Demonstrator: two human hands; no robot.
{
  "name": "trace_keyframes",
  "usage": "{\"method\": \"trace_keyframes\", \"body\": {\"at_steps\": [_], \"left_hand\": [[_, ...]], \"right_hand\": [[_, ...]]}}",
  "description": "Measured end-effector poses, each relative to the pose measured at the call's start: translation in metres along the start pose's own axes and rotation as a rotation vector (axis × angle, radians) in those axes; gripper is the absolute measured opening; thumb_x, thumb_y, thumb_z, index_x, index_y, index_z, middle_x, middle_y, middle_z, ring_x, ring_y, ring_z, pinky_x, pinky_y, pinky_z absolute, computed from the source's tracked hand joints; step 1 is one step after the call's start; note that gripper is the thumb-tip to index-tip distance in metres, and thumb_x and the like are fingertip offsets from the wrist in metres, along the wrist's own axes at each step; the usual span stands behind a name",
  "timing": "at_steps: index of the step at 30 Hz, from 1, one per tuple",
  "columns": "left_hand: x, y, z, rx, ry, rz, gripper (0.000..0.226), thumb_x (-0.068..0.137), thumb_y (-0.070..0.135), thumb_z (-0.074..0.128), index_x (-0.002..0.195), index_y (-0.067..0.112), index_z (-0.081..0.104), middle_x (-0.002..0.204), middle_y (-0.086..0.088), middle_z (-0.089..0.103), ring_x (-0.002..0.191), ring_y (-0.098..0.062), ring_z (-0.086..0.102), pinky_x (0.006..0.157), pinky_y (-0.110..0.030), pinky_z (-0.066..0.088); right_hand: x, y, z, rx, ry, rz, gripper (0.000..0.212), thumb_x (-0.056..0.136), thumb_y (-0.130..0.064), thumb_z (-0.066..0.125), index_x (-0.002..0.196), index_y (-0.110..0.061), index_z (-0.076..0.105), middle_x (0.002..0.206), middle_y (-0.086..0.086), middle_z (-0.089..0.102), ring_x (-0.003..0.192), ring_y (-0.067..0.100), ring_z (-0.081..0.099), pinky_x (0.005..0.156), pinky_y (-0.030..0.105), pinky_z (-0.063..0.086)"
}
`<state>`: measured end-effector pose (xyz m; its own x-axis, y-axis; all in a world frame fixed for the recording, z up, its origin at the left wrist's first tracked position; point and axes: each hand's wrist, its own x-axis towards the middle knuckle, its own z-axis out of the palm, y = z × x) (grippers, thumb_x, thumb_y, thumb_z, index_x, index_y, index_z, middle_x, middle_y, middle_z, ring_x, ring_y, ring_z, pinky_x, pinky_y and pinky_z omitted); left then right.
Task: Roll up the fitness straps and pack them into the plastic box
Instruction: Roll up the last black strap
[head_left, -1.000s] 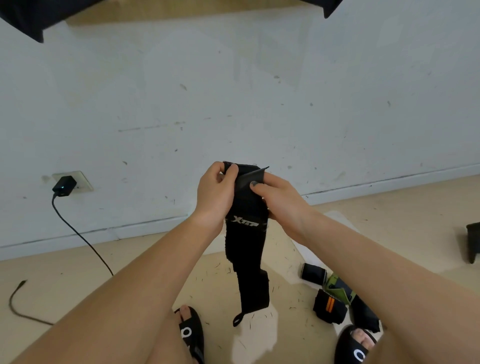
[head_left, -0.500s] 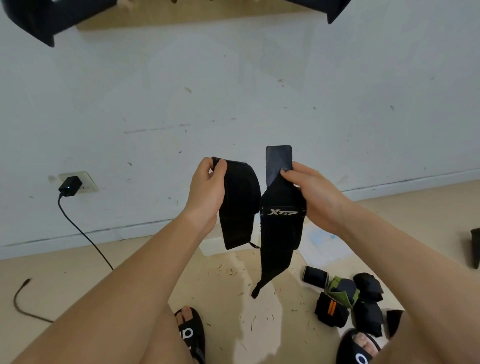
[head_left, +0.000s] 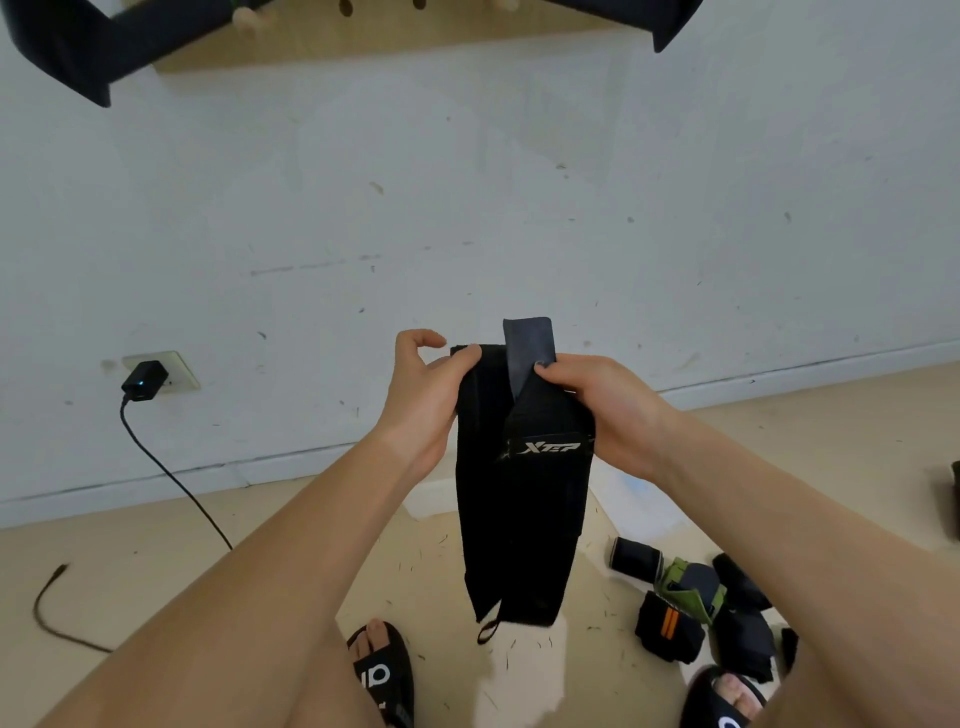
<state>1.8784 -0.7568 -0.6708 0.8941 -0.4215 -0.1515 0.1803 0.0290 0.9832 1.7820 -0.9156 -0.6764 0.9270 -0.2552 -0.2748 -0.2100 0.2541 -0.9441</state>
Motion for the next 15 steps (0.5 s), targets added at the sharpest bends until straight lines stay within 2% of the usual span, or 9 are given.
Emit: {"method": "trace_keyframes", "body": {"at_steps": [2, 4, 6, 9, 12, 15], "left_hand": [[-0.0001, 0.0003, 0.0002, 0.095, -0.046, 0.043, 0.017, 0.098, 0.026, 0.062, 0.111, 0.031, 0.053, 0.093, -0.013, 0.068, 0.082, -0.021, 0.061, 0.078, -0.039, 0.047], [-0.0012, -0.0005, 0.0007, 0.223, -0.091, 0.1, 0.009, 0.098, 0.029, 0.062, 0.105, 0.031, 0.068, 0.105, -0.006, 0.073, 0.094, -0.021, 0.067, 0.083, -0.038, 0.051], [-0.0007, -0.0024, 0.0008, 0.265, -0.103, 0.14, 0.015, 0.099, 0.025, 0.062, 0.104, 0.028, 0.075, 0.108, 0.002, 0.074, 0.108, -0.021, 0.068, 0.096, -0.041, 0.055], [0.0004, -0.001, -0.0009, 0.243, -0.071, 0.16, 0.019, 0.101, 0.019, 0.061, 0.109, 0.027, 0.077, 0.109, 0.003, 0.075, 0.109, -0.018, 0.069, 0.1, -0.041, 0.056], [0.0046, -0.001, -0.0031, 0.187, -0.041, 0.136, 0.025, 0.102, 0.013, 0.058, 0.111, 0.027, 0.076, 0.112, -0.001, 0.074, 0.109, -0.02, 0.069, 0.1, -0.045, 0.057], [0.0065, 0.0001, -0.0021, 0.155, -0.035, 0.147, 0.027, 0.102, 0.008, 0.055, 0.112, 0.024, 0.075, 0.112, -0.006, 0.072, 0.108, -0.023, 0.069, 0.099, -0.049, 0.057]], "right_hand": [[0.0018, -0.0007, 0.0012, 0.006, 0.027, -0.012, 0.031, 0.104, -0.016, 0.051, 0.123, -0.002, 0.072, 0.126, 0.023, 0.071, 0.116, 0.037, 0.07, 0.093, 0.041, 0.055], [0.0034, -0.0017, 0.0014, 0.018, 0.035, -0.017, 0.032, 0.104, -0.015, 0.051, 0.124, -0.002, 0.071, 0.127, 0.024, 0.07, 0.117, 0.038, 0.069, 0.096, 0.043, 0.053], [0.0043, -0.0033, 0.001, 0.014, 0.027, -0.019, 0.032, 0.104, -0.016, 0.05, 0.126, -0.002, 0.07, 0.128, 0.025, 0.069, 0.114, 0.037, 0.069, 0.096, 0.044, 0.052], [0.0044, -0.006, 0.0002, -0.009, 0.022, -0.026, 0.032, 0.104, -0.016, 0.05, 0.126, -0.003, 0.07, 0.126, 0.024, 0.07, 0.106, 0.032, 0.071, 0.094, 0.043, 0.054], [0.0026, -0.008, 0.0003, -0.037, 0.063, -0.069, 0.027, 0.104, -0.014, 0.052, 0.116, -0.003, 0.073, 0.107, 0.018, 0.075, 0.096, 0.027, 0.072, 0.086, 0.038, 0.055], [0.0002, -0.0094, 0.0043, -0.121, 0.146, -0.133, 0.022, 0.103, -0.014, 0.056, 0.091, -0.009, 0.074, 0.082, 0.006, 0.073, 0.077, 0.018, 0.071, 0.07, 0.028, 0.054]]}}
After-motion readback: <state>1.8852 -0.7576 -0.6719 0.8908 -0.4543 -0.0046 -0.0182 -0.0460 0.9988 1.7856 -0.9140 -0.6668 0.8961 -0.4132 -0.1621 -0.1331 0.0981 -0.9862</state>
